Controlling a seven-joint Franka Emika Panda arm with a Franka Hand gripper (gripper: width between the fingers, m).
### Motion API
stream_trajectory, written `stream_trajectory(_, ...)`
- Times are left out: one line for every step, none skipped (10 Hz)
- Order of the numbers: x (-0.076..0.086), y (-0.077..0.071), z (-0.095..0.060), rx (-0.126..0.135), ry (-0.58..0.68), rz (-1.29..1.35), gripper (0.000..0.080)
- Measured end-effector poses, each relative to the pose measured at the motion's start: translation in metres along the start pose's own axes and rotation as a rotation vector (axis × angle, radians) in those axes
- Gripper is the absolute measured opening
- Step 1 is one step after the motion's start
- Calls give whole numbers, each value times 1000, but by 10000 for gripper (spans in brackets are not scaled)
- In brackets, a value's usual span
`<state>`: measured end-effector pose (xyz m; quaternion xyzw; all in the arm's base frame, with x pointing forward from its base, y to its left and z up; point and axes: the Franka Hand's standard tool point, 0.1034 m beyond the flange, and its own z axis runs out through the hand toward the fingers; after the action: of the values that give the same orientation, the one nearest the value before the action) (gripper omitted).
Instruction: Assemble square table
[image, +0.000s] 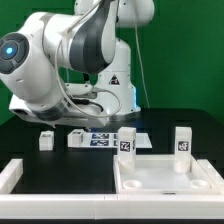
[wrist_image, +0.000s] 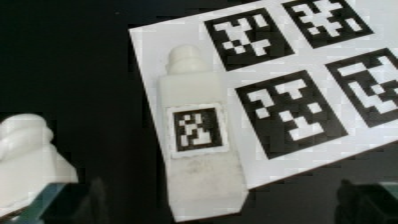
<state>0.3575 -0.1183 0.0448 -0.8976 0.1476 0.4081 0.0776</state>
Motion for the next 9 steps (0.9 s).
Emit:
stream_trajectory(0, 0, 3, -1, 0, 3, 649)
stream_trajectory(0, -1, 23, -9, -15, 5, 649)
stream_trajectory(2, -1, 38, -19, -42, 6, 649)
stream_trajectory(4, 0, 46, -24, -53, 9, 649)
stream_trajectory(2, 1, 49, -25, -60, 10, 649)
stream_trajectory(2, 1, 49, -25, -59, 10, 649)
stream_trajectory(2, 1, 49, -25, -59, 10, 535)
stream_trajectory(2, 1, 49, -25, -59, 9, 535)
stream_trajectory(2, 1, 49, -25, -59, 9, 340)
